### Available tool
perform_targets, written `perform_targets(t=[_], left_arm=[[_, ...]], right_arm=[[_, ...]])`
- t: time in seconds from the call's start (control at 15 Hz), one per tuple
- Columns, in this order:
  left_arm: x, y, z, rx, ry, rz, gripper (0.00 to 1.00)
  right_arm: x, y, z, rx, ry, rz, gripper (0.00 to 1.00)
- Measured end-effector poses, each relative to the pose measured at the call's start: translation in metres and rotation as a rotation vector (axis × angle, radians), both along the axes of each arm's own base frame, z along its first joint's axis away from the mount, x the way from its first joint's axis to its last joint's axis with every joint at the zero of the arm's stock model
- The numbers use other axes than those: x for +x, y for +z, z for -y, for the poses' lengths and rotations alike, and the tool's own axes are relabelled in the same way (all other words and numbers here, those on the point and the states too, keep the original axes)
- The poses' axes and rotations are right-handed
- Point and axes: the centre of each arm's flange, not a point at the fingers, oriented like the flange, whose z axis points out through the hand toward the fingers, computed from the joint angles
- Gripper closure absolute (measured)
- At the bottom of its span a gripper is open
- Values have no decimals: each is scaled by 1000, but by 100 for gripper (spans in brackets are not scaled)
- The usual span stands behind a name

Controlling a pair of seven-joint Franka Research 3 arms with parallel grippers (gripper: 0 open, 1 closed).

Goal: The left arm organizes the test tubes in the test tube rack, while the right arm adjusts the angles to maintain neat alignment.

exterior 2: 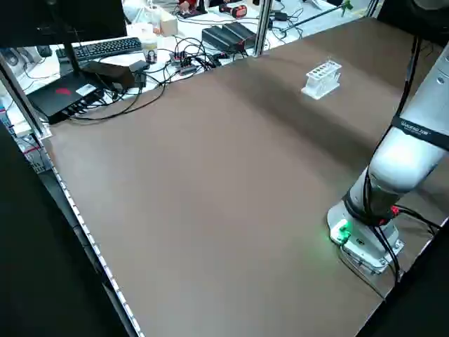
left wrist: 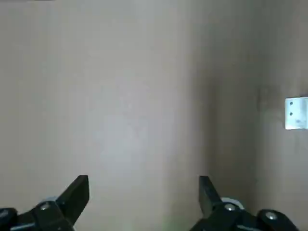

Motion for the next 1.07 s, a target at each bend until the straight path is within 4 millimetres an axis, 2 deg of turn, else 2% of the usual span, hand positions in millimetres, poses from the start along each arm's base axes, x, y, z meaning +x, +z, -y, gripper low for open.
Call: perform_targets(t=[0.33,0.47,0.53,0.6,0.87,1.0,1.07], left_arm=[[1,-1,-11,0,-5,-2,0],[3,-7,-3,-1,-26,-15,0],[6,-15,9,-8,-47,-31,0],[8,-28,29,-31,-79,-56,0],[12,-89,133,-125,-151,-165,0],[13,-107,172,-142,-136,-151,0],[12,-116,207,-163,-98,-109,0]], right_arm=[[1,-8,-2,1,4,-17,0],[1,-9,-3,1,4,-19,0],[1,-9,-3,1,4,-20,0],[1,-9,-3,1,4,-21,0],[2,-15,-4,1,6,-34,0],[2,-20,-5,0,9,-43,0],[2,-23,-8,0,14,-49,0]])
